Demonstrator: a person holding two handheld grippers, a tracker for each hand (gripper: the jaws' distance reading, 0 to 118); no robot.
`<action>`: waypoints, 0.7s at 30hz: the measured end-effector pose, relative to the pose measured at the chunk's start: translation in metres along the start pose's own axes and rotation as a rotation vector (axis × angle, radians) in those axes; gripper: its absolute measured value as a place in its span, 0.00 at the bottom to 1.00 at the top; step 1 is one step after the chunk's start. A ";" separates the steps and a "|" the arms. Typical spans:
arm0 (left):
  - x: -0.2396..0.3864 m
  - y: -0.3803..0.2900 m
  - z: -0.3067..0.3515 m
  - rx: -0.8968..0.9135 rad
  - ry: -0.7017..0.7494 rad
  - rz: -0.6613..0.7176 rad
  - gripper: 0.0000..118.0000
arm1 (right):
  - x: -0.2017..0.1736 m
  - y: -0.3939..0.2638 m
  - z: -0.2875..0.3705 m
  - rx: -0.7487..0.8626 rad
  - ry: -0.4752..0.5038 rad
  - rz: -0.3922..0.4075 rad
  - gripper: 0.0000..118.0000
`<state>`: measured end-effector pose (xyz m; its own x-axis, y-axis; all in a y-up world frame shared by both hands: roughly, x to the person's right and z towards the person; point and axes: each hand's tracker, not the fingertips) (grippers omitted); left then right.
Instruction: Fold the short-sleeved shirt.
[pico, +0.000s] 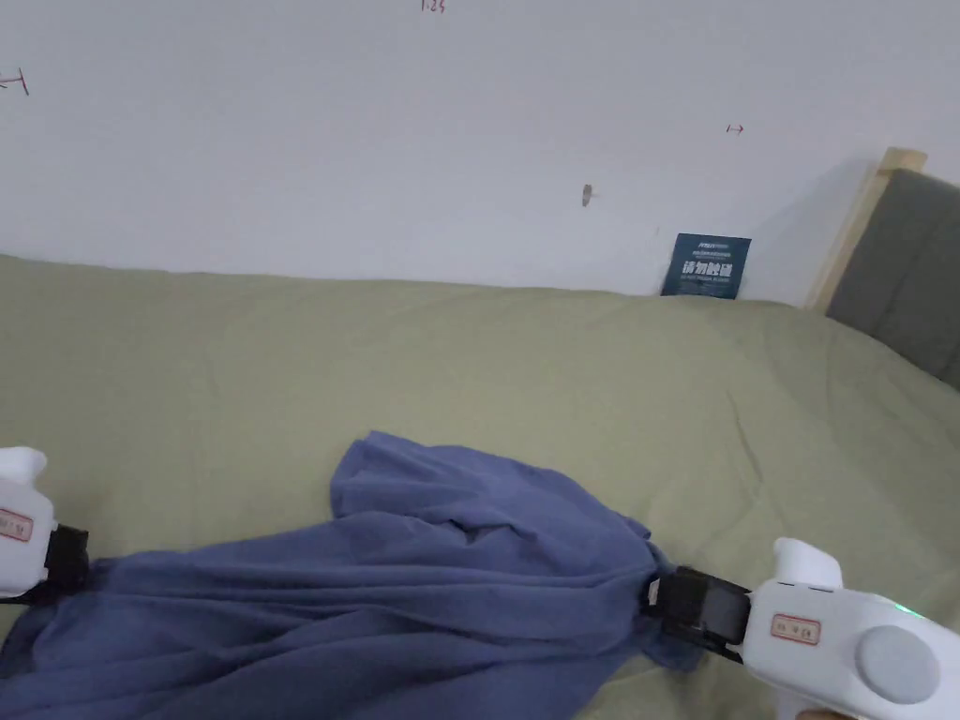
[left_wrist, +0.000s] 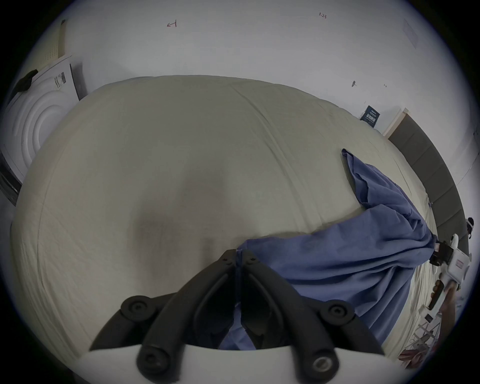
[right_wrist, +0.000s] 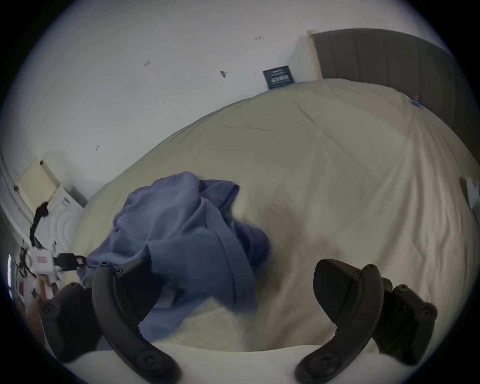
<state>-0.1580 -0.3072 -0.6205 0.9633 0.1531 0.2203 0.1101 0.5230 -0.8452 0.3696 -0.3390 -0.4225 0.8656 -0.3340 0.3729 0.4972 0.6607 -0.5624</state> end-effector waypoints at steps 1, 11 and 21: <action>0.000 0.000 0.000 0.000 -0.002 0.003 0.00 | -0.007 -0.001 -0.008 0.005 0.007 0.035 0.97; 0.008 0.006 0.021 0.072 -0.073 0.011 0.00 | -0.065 0.011 0.014 0.099 0.004 0.410 0.10; -0.009 0.042 0.067 0.193 -0.154 0.028 0.00 | -0.119 0.077 0.057 0.113 0.056 0.483 0.10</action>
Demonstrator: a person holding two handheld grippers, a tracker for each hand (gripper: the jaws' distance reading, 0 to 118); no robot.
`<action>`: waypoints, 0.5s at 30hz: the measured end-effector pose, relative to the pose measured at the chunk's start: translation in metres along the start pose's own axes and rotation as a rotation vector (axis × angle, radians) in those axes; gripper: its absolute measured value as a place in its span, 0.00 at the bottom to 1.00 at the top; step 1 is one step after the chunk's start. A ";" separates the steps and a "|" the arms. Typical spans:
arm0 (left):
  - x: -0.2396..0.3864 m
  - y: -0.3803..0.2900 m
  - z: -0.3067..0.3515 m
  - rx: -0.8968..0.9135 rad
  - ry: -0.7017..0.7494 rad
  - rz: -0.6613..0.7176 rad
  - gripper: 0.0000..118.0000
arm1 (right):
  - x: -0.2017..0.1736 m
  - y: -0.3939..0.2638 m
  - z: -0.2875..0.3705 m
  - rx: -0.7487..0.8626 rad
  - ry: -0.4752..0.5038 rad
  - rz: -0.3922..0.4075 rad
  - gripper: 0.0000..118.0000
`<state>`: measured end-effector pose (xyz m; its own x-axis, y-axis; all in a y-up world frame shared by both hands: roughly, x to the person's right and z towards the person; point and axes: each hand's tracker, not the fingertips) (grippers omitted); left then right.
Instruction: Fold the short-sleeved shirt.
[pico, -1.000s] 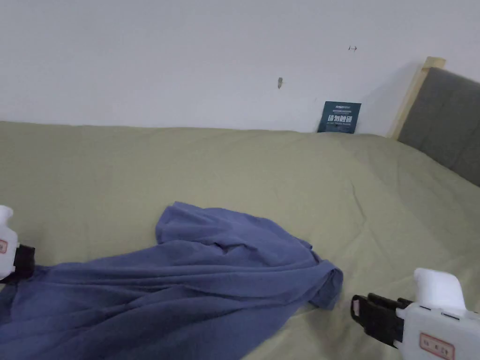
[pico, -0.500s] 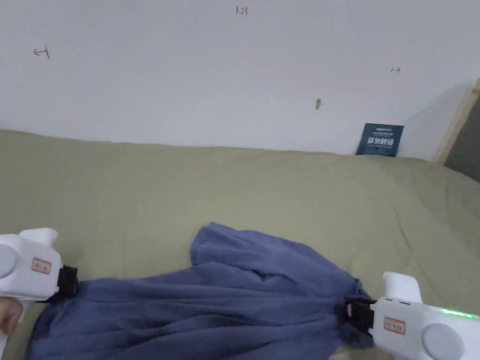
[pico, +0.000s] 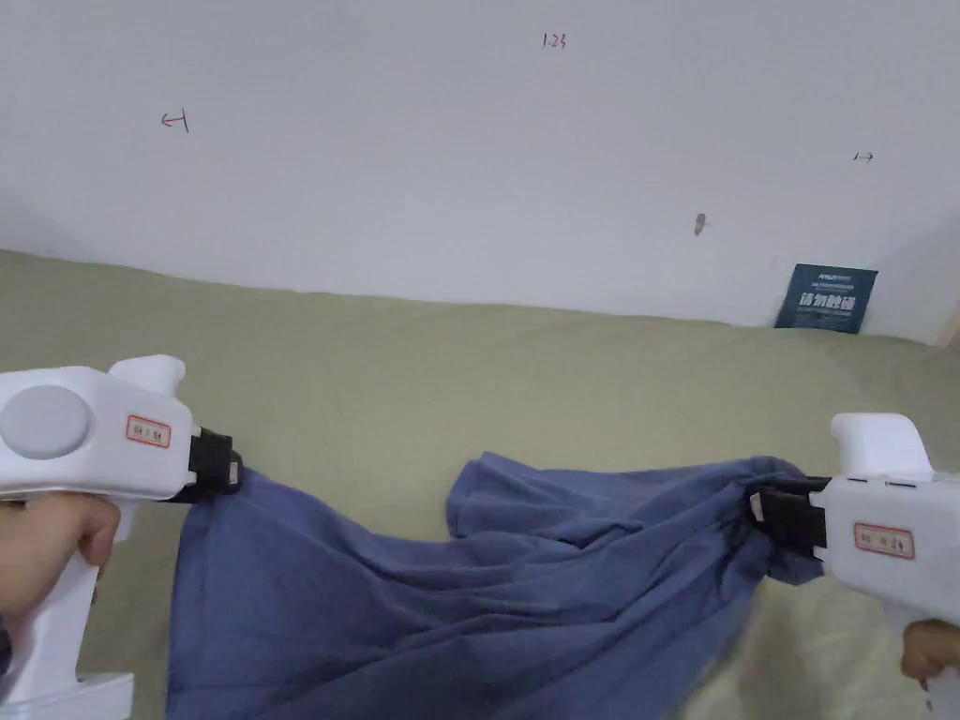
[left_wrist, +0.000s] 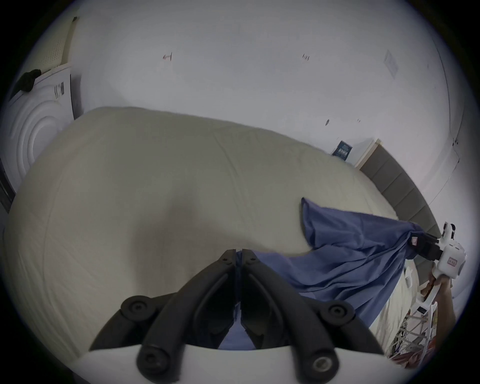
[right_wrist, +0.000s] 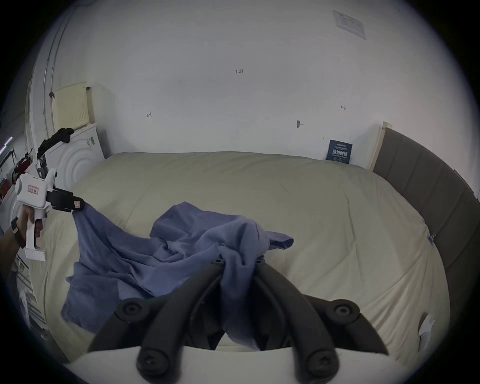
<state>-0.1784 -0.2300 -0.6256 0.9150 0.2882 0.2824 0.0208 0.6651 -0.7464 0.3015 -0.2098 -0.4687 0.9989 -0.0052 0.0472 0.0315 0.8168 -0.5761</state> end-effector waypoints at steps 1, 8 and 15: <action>0.000 0.005 0.004 0.011 -0.012 0.013 0.00 | -0.002 0.008 -0.001 -0.012 -0.003 -0.007 0.10; 0.012 0.051 0.022 0.054 0.019 -0.019 0.00 | -0.016 0.063 -0.021 -0.002 -0.007 -0.062 0.10; 0.014 0.107 0.020 0.113 0.088 -0.058 0.00 | -0.031 0.122 -0.065 0.009 -0.036 -0.065 0.10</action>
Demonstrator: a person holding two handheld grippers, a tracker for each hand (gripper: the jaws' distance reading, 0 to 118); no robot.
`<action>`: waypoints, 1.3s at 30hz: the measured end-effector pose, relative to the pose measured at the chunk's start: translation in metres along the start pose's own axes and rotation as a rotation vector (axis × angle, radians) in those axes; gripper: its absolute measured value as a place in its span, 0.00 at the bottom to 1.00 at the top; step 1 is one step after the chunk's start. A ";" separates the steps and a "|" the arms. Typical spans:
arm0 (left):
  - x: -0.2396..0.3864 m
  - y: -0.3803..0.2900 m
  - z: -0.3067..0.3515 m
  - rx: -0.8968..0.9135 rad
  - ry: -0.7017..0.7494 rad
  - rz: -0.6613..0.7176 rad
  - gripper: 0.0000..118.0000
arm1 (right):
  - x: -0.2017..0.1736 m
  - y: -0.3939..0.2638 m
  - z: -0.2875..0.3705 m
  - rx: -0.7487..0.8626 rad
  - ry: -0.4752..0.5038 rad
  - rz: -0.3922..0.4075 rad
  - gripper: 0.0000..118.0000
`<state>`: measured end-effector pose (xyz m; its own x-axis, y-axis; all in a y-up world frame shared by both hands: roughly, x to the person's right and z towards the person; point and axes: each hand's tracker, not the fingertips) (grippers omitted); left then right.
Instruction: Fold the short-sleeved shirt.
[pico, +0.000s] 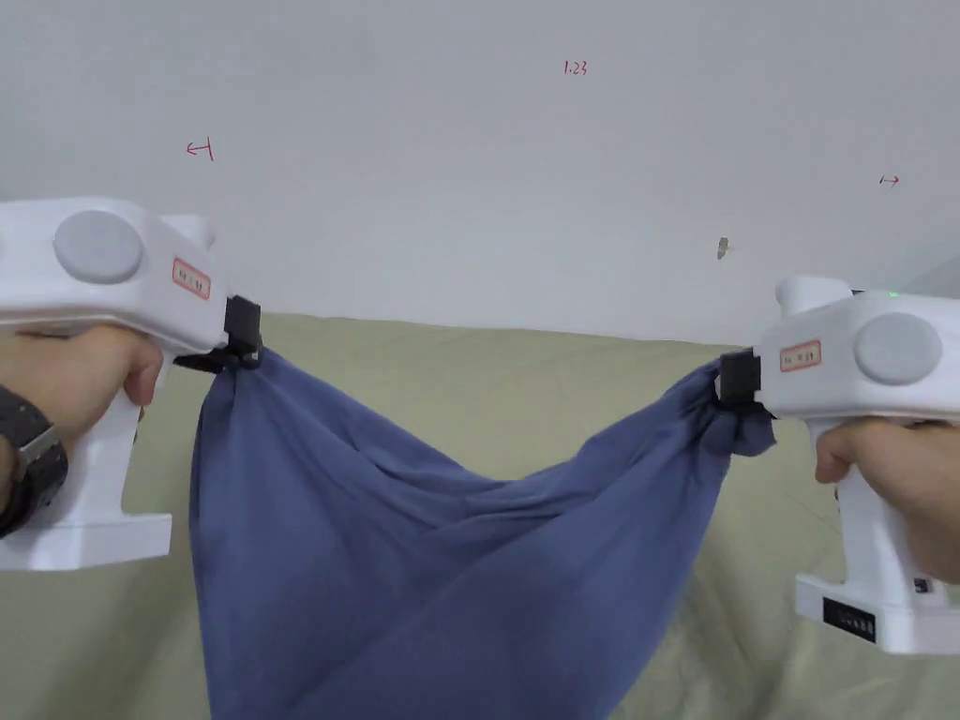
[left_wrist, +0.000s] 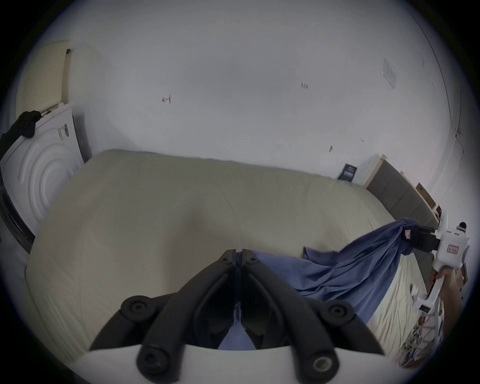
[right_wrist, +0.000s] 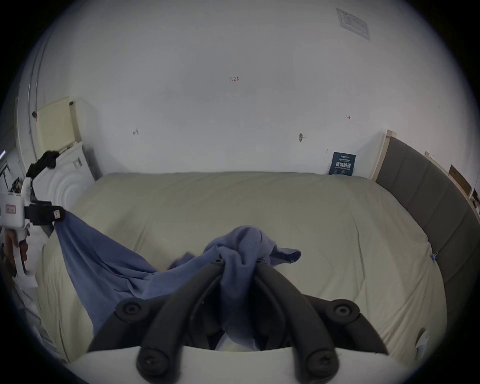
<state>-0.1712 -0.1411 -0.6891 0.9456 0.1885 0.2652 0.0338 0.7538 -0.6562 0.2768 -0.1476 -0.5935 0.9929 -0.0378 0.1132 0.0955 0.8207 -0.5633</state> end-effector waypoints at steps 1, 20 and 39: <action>-0.003 0.008 -0.001 0.015 0.009 0.015 0.00 | 0.000 0.006 -0.006 0.016 0.000 -0.024 0.10; -0.030 0.141 0.026 0.388 0.150 0.022 0.00 | -0.020 0.136 -0.049 0.295 -0.021 -0.105 0.10; -0.018 0.066 -0.014 0.223 0.077 -0.039 0.00 | 0.006 0.051 -0.087 0.087 -0.029 -0.046 0.10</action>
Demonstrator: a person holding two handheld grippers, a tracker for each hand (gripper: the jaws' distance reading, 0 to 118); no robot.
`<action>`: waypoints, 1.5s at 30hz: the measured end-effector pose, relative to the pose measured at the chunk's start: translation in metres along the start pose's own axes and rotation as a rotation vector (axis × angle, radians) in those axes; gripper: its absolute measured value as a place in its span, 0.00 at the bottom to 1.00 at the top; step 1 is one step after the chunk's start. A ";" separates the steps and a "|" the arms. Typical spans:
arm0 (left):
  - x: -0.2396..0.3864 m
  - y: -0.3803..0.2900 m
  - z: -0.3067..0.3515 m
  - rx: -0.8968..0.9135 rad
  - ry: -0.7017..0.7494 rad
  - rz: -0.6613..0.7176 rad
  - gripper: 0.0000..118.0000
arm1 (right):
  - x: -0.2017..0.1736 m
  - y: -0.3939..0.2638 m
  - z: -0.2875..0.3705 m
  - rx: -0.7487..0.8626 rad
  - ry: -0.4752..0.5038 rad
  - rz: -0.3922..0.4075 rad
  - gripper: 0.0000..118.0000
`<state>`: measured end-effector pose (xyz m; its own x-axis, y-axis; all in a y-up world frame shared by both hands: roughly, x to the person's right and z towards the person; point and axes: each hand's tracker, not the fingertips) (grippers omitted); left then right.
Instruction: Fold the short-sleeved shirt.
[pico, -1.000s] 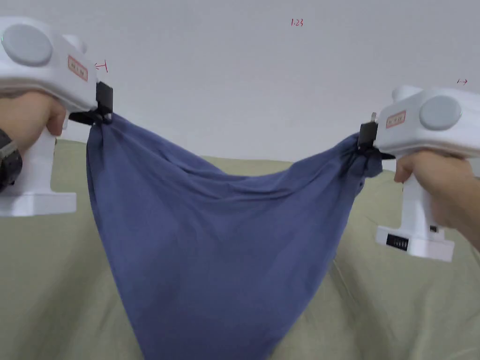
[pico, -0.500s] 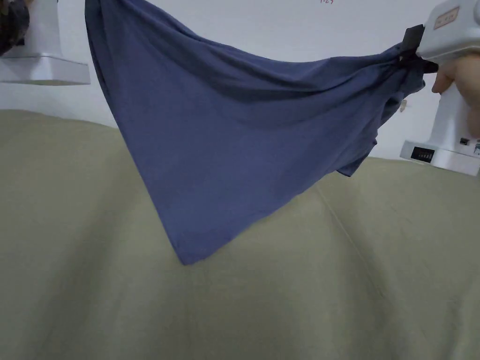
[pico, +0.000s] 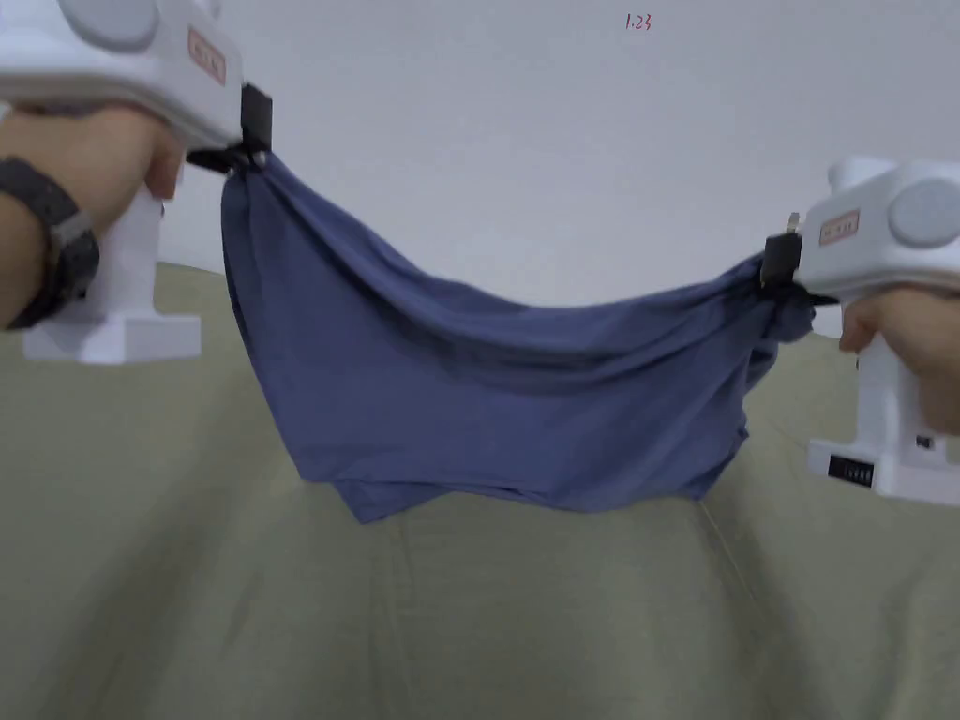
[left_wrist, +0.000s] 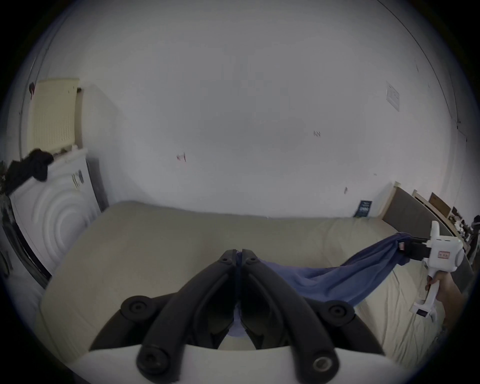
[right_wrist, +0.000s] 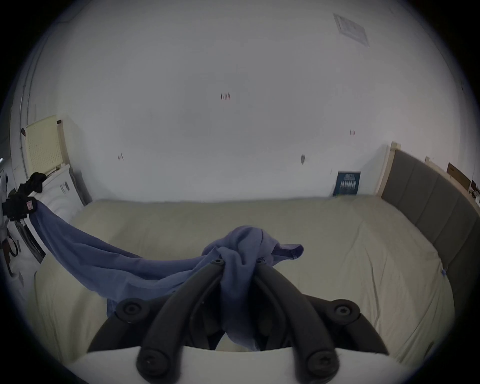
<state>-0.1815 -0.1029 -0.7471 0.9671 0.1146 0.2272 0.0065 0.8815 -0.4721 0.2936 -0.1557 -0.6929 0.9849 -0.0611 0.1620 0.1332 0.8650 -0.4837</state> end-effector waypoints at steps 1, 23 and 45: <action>0.001 -0.011 0.001 -0.021 -0.009 0.000 0.00 | 0.004 -0.009 0.001 -0.023 0.002 -0.001 0.10; -0.001 -0.270 0.135 -0.287 -0.067 0.000 0.00 | 0.057 -0.214 0.122 -0.332 0.062 0.058 0.10; -0.005 -0.312 0.226 -0.139 0.040 0.130 0.87 | 0.036 -0.244 0.262 -0.118 -0.079 -0.009 0.81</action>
<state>-0.2453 -0.2749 -0.4088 0.9715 0.2023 0.1238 -0.0867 0.7887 -0.6086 0.2676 -0.2382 -0.3438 0.9724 -0.0253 0.2318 0.1589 0.7995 -0.5793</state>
